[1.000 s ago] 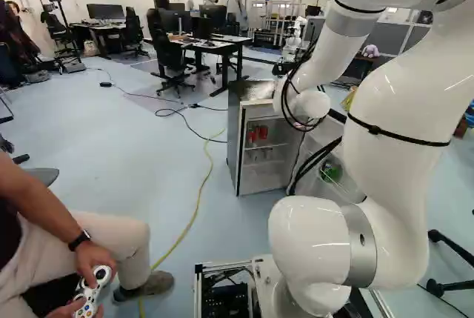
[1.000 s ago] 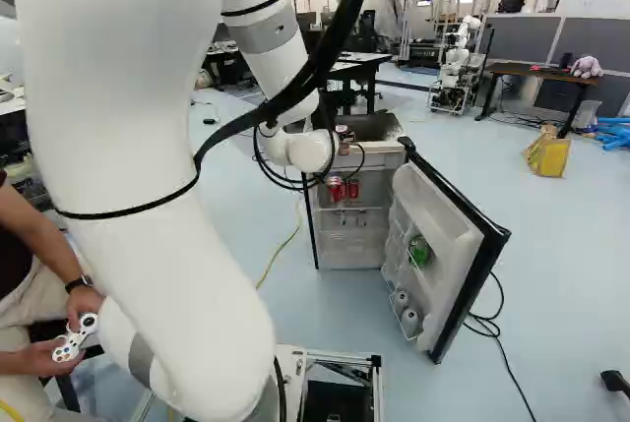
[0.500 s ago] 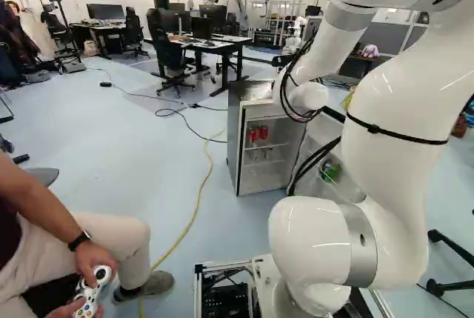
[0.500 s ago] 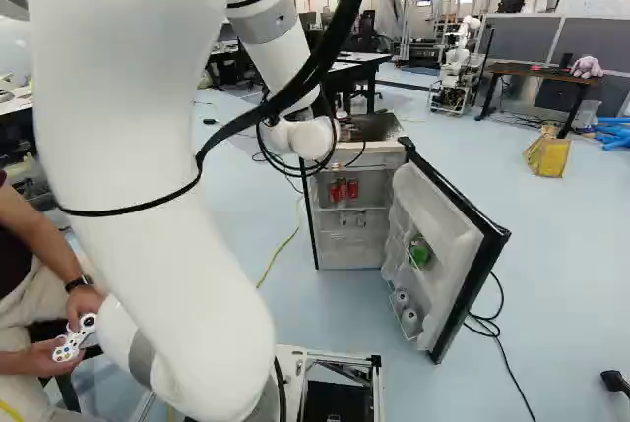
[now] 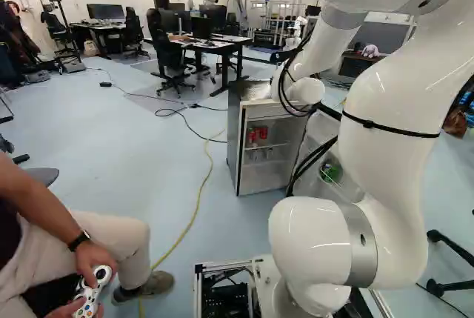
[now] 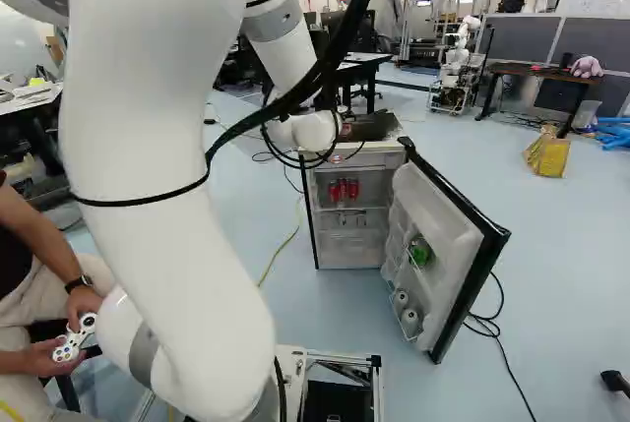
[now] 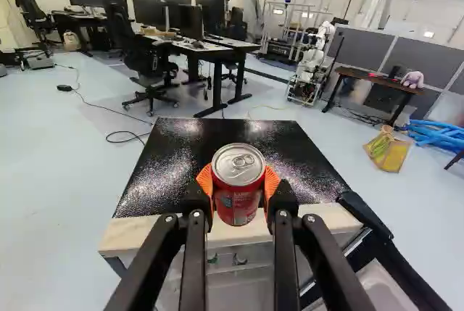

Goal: Grab a drink from the fridge

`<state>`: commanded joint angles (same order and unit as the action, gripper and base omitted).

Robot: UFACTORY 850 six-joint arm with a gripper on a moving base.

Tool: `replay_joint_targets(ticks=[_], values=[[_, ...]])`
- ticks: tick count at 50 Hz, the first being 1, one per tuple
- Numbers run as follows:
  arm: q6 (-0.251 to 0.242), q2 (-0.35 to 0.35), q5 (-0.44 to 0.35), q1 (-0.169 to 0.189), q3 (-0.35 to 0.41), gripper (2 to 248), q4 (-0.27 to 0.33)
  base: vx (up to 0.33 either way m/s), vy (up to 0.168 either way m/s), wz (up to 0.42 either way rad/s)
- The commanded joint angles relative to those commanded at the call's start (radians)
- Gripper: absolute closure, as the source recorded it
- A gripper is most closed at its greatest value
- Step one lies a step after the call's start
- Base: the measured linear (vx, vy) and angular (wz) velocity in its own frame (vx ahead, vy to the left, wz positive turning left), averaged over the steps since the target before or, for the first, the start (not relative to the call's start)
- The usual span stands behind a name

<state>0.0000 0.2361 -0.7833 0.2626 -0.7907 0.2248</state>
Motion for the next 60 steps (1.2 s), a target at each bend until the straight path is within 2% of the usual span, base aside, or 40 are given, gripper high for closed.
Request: replay_joint_targets(ticks=[60], values=[[0.000,0.166,0.119,-0.024,-0.197,162,0.000,0.000,0.000,0.000]])
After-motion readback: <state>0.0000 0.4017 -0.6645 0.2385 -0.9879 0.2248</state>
